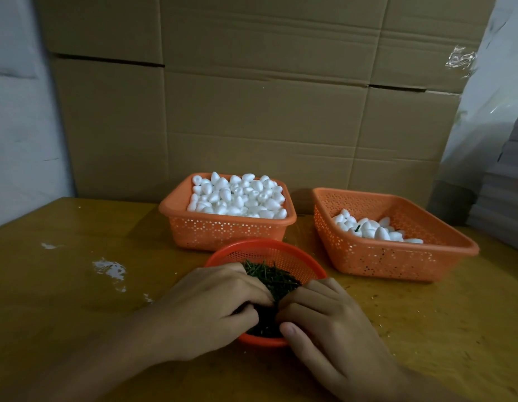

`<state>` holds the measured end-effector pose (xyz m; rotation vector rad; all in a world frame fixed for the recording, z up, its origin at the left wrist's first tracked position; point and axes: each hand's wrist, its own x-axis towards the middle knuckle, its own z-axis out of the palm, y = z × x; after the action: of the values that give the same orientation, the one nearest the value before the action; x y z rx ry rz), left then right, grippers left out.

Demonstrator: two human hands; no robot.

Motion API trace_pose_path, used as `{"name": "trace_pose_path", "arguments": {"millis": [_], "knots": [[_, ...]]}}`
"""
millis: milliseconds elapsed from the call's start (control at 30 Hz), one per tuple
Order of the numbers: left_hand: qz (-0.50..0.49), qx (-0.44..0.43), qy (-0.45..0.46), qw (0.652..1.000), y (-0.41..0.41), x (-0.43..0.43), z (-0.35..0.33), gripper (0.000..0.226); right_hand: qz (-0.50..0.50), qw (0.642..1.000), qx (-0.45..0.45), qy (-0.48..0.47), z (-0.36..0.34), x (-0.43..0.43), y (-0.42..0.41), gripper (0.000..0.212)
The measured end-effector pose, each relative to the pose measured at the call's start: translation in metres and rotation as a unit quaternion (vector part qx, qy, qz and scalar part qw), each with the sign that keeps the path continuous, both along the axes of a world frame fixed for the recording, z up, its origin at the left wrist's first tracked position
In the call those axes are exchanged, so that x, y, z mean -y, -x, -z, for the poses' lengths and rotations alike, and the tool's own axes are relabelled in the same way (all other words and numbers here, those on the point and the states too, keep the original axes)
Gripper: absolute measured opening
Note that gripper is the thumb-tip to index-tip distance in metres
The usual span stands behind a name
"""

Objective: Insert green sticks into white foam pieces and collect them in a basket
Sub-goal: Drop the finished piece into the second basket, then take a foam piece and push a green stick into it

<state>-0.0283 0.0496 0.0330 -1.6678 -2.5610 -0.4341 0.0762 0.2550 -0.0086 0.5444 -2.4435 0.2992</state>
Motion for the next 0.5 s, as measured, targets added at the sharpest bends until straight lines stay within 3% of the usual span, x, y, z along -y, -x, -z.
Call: {"name": "trace_pose_path", "arguments": {"millis": [67, 133, 233, 333, 400, 500], "knots": [[-0.015, 0.004, -0.001, 1.0, 0.009, -0.002, -0.007, 0.035, -0.004, 1.0, 0.01, -0.012, 0.0, -0.002, 0.002, 0.048], [-0.053, -0.001, -0.076, 0.996, 0.022, -0.006, -0.019, 0.039, -0.001, 1.0, 0.003, -0.031, -0.001, -0.003, 0.005, 0.047], [-0.113, -0.092, -0.183, 0.972, 0.053, -0.021, -0.041, 0.032, -0.005, 0.999, 0.004, -0.035, -0.001, -0.002, 0.003, 0.046], [-0.208, -0.115, -0.073, 0.969, 0.093, -0.033, -0.055, 0.034, -0.011, 0.999, 0.01, -0.032, -0.001, -0.003, 0.003, 0.047], [-0.242, -0.042, 0.037, 0.969, 0.12, -0.035, -0.057, 0.032, -0.018, 0.999, 0.02, -0.029, -0.001, -0.005, 0.003, 0.048], [-0.273, 0.058, 0.071, 0.958, 0.142, -0.03, -0.052, 0.043, -0.015, 0.999, 0.018, -0.029, -0.002, -0.006, 0.003, 0.048]]}}
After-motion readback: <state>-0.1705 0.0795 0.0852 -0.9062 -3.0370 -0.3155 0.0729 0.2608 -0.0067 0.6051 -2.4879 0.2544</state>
